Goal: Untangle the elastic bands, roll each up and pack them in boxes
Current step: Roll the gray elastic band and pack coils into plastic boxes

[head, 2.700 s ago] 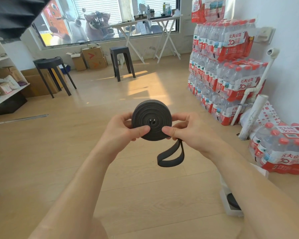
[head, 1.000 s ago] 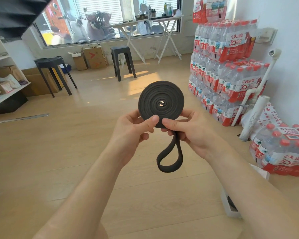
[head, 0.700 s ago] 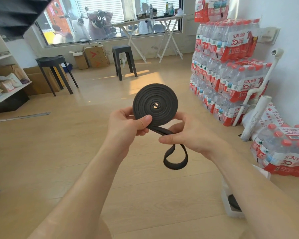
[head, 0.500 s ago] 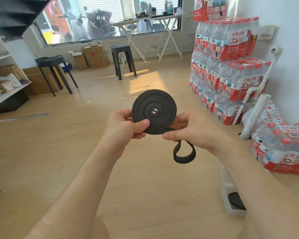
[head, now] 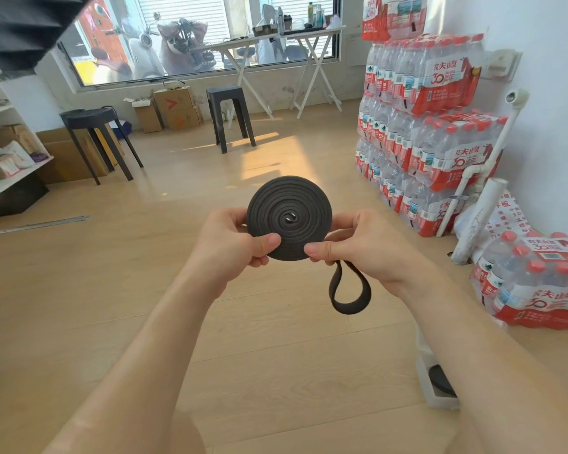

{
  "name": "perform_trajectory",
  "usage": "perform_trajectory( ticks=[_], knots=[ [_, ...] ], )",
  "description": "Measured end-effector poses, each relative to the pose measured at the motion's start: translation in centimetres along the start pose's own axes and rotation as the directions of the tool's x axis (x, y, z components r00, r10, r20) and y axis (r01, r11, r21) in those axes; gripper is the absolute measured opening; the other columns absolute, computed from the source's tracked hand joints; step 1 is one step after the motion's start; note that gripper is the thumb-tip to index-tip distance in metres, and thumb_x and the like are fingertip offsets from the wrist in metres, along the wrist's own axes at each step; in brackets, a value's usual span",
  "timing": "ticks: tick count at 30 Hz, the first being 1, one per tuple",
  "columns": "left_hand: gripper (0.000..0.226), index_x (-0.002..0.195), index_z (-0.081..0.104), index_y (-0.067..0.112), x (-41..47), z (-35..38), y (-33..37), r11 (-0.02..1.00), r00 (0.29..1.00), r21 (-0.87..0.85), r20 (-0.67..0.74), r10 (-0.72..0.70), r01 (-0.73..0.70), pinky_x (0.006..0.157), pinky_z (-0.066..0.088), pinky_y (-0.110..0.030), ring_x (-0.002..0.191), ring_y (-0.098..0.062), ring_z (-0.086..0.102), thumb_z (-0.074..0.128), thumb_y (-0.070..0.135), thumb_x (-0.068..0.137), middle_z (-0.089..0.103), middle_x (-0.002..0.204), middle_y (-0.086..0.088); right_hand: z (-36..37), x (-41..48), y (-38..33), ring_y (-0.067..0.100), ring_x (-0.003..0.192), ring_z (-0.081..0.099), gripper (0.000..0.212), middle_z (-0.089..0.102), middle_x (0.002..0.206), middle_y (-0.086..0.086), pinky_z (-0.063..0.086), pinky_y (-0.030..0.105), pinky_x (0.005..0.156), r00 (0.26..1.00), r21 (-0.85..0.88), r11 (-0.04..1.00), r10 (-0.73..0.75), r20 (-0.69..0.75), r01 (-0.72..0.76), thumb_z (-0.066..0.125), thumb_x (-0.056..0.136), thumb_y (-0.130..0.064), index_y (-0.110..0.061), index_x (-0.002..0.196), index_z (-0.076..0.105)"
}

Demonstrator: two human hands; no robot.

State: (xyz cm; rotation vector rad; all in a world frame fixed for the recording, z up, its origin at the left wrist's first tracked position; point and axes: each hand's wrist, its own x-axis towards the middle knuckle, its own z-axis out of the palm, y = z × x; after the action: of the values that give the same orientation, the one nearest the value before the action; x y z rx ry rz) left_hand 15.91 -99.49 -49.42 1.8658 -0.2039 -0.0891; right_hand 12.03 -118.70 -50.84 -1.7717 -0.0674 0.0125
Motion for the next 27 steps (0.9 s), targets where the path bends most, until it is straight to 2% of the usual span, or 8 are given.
perform_trajectory(
  ticks=[4, 7, 9, 12, 16, 20, 25, 27],
  knots=[
    [0.026, 0.101, 0.066, 0.008, -0.2, 0.1, -0.2, 1.0, 1.0, -0.016, -0.013, 0.009, -0.009, 0.057, 0.051, -0.027, 0.053, -0.016, 0.057, 0.073, 0.0, 0.077, 0.067, 0.071, -0.01, 0.4, 0.0, 0.2, 0.011, 0.061, 0.059, 0.022, 0.072, 0.074, 0.012, 0.047, 0.017, 0.059, 1.0, 0.058, 0.998, 0.017, 0.0, -0.017, 0.077, 0.077, -0.008, -0.004, 0.098, 0.072],
    [0.027, 0.103, 0.066, 0.011, -0.6, 0.5, -0.3, 0.98, 0.999, -0.194, -0.02, 0.033, -0.036, 0.055, 0.046, -0.026, 0.055, -0.014, 0.054, 0.074, 0.009, 0.077, 0.065, 0.068, -0.005, 0.5, 0.0, 0.1, 0.007, 0.058, 0.059, 0.016, 0.071, 0.072, 0.01, 0.047, 0.016, 0.059, 0.999, 0.178, 0.984, 0.03, -0.026, -0.024, 0.074, 0.078, -0.006, -0.007, 0.094, 0.072],
    [0.039, 0.109, 0.065, 0.012, -1.0, 1.3, -0.2, 0.948, 1.0, -0.319, 0.007, 0.022, -0.019, 0.054, 0.043, -0.024, 0.061, -0.012, 0.052, 0.076, 0.02, 0.073, 0.065, 0.074, -0.002, 0.7, 0.1, 0.0, 0.007, 0.059, 0.06, 0.015, 0.07, 0.072, 0.009, 0.047, 0.017, 0.059, 0.999, 0.298, 0.955, 0.029, -0.045, -0.015, 0.072, 0.079, -0.004, -0.006, 0.093, 0.072],
    [0.033, 0.105, 0.067, 0.011, -1.5, 3.0, 0.0, 0.936, 0.999, -0.35, 0.011, 0.036, -0.03, 0.056, 0.044, -0.024, 0.066, -0.01, 0.057, 0.075, 0.021, 0.075, 0.068, 0.076, 0.001, 1.1, 0.0, -0.1, 0.009, 0.062, 0.059, 0.017, 0.069, 0.071, 0.005, 0.046, 0.019, 0.059, 0.998, 0.383, 0.924, 0.03, -0.047, -0.009, 0.07, 0.08, -0.007, -0.006, 0.097, 0.073],
    [0.019, 0.094, 0.068, 0.009, -1.5, 3.3, 0.2, 0.938, 0.995, -0.344, -0.103, 0.011, -0.046, 0.061, 0.055, -0.025, 0.063, -0.015, 0.068, 0.073, 0.003, 0.077, 0.073, 0.072, -0.002, 1.4, 0.0, 0.0, 0.006, 0.063, 0.061, 0.022, 0.072, 0.073, 0.002, 0.045, 0.016, 0.058, 1.0, 0.283, 0.959, 0.02, -0.006, -0.018, 0.073, 0.08, -0.008, -0.012, 0.101, 0.071],
    [0.015, 0.083, 0.068, 0.007, -0.9, 1.9, 0.3, 0.952, 0.992, -0.305, -0.129, -0.012, -0.028, 0.058, 0.055, -0.025, 0.056, -0.017, 0.064, 0.072, -0.004, 0.075, 0.07, 0.066, -0.004, 0.7, 0.0, -0.3, 0.009, 0.078, 0.07, 0.049, 0.075, 0.083, 0.002, 0.05, 0.023, 0.078, 0.993, -0.052, 0.998, 0.038, 0.108, -0.032, 0.081, 0.073, -0.008, -0.022, 0.116, 0.061],
    [0.012, 0.081, 0.067, 0.002, -0.7, 1.2, 0.1, 0.957, 0.995, -0.289, -0.095, -0.037, 0.008, 0.053, 0.053, -0.024, 0.052, -0.018, 0.06, 0.07, -0.008, 0.075, 0.066, 0.061, -0.007, -0.2, -0.1, -0.7, 0.01, 0.081, 0.071, 0.025, 0.076, 0.086, 0.002, 0.053, 0.021, 0.079, 0.994, -0.177, 0.984, 0.048, 0.094, -0.031, 0.082, 0.073, -0.016, -0.018, 0.097, 0.073],
    [0.01, 0.082, 0.067, 0.0, -0.6, 1.0, 0.0, 0.955, 0.995, -0.294, -0.081, -0.056, 0.03, 0.052, 0.052, -0.023, 0.051, -0.018, 0.06, 0.069, -0.008, 0.075, 0.066, 0.061, -0.006, -0.6, -0.2, -0.8, 0.008, 0.073, 0.07, 0.019, 0.076, 0.08, 0.003, 0.051, 0.019, 0.072, 0.996, -0.171, 0.985, 0.053, 0.074, -0.039, 0.082, 0.072, -0.015, -0.016, 0.09, 0.074]
  ],
)
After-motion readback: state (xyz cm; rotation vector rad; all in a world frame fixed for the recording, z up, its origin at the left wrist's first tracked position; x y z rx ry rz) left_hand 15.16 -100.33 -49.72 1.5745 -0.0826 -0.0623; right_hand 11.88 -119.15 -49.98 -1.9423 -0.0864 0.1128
